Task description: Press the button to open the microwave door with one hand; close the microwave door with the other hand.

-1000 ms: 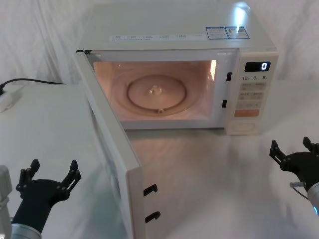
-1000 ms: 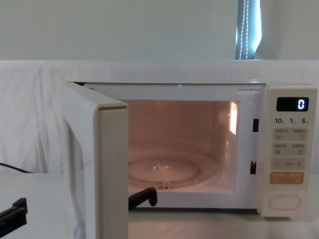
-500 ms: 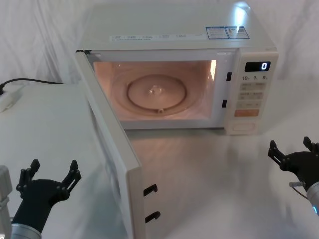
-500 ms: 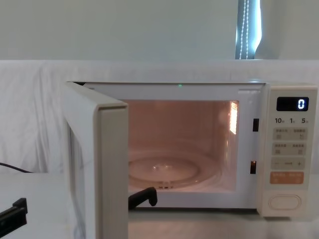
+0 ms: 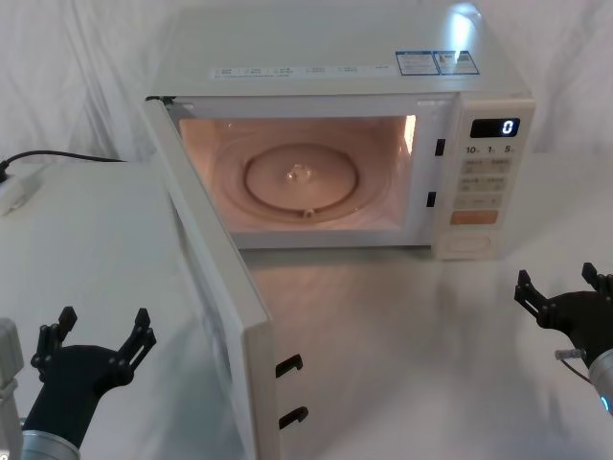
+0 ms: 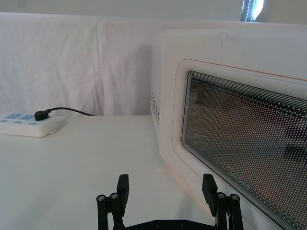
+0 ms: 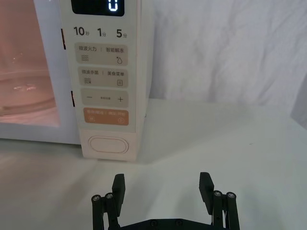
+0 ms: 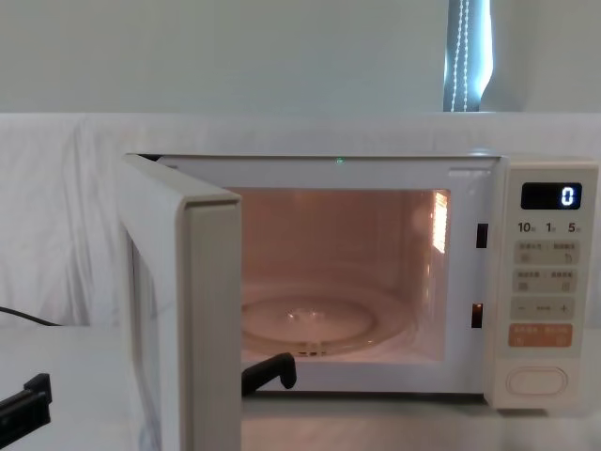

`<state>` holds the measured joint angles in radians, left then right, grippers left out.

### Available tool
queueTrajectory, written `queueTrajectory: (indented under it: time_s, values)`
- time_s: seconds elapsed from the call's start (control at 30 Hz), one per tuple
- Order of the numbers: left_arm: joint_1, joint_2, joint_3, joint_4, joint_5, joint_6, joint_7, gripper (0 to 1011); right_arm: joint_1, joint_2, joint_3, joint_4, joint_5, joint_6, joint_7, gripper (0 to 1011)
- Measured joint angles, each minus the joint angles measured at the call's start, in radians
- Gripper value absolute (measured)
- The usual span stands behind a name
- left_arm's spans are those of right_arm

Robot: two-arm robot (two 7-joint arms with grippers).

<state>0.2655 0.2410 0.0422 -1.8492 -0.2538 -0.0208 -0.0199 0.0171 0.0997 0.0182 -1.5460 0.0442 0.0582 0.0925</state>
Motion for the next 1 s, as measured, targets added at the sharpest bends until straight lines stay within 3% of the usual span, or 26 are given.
queueTrajectory:
  time_s: [0.33,0.43,0.9,1.0]
  values:
    - [0.0,0.0,0.0,0.0,0.0,0.0,0.0,999,0.0,0.0,0.0,0.0,-0.001,0.0,0.0,1002]
    - [0.0,0.0,0.0,0.0,0.0,0.0,0.0,951,0.0,0.0,0.0,0.0,-0.001,0.0,0.0,1002]
    - [0.0,0.0,0.0,0.0,0.0,0.0,0.0,563,0.0,0.0,0.0,0.0,-0.001,0.0,0.0,1002]
    - [0.0,0.0,0.0,0.0,0.0,0.0,0.0,418,0.0,0.0,0.0,0.0,-0.001,0.0,0.0,1002]
